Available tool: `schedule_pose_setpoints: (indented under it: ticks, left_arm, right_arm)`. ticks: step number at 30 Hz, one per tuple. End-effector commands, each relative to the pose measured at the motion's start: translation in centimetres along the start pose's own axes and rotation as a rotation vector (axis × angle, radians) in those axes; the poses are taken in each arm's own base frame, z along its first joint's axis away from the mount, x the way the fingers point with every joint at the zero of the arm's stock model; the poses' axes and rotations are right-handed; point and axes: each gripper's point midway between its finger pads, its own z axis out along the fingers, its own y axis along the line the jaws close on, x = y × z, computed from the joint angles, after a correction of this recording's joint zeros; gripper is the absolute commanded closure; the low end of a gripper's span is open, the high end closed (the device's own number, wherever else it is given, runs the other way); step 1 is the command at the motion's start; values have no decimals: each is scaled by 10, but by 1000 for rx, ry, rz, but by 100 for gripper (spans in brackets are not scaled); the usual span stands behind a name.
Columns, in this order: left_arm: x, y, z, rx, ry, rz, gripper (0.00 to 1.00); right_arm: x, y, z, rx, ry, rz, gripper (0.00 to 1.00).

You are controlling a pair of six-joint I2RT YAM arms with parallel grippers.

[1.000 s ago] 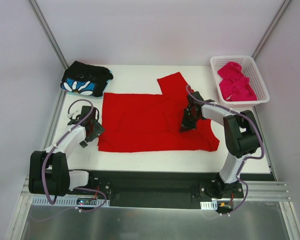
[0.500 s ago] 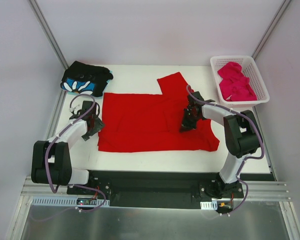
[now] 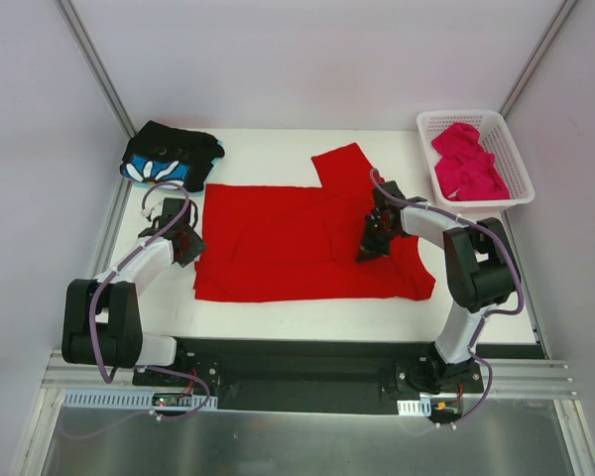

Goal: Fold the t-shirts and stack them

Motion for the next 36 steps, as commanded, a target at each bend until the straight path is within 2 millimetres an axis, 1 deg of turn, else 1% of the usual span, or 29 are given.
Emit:
schedule_pose_setpoints:
  ticks: [1,5,10,15,16,17,20,26,29,30,31,32,33,34,36]
  left_arm:
    - [0,-9,-1,54,1,-32,67]
    - [5,-12,-2,72,28,-25,65]
    - [11,-3,-6,51,33,-14,63]
    - [9,6,-13,15,22,4,56]
    - [7,8,-14,4,11,9,53]
    - [8,12,-15,-13,14,16,52]
    - [3,14,-18,-28,1,30,51]
    - [12,17,-16,-34,26,11,53]
    - [13,18,-12,-39,26,7,62]
    - [15,18,-10,-41,29,9,70]
    - [14,16,-9,-35,24,9,74]
    - [16,17,-6,-41,31,11,82]
    - [18,16,-5,-40,38,10,96]
    - [18,15,-4,-38,41,11,99]
    - [20,15,-3,-41,50,12,99]
  right_arm:
    - [11,-38,17,146,44,-9,99]
    - [10,-38,17,146,43,-8,99]
    - [9,-37,14,145,42,-10,99]
    - [8,-37,13,146,41,-10,99]
    - [8,-37,13,148,41,-12,99]
    - [8,-36,13,146,38,-11,99]
    - [8,-37,13,145,38,-9,99]
    - [9,-37,10,144,35,-7,99]
    - [9,-37,9,142,32,-12,99]
    - [9,-37,9,142,33,-12,99]
    - [8,-37,9,143,32,-10,99]
    - [8,-37,9,143,32,-12,99]
    - [8,-37,9,144,33,-10,99]
    - [8,-36,9,143,32,-13,99]
    - [7,-36,9,144,33,-9,99]
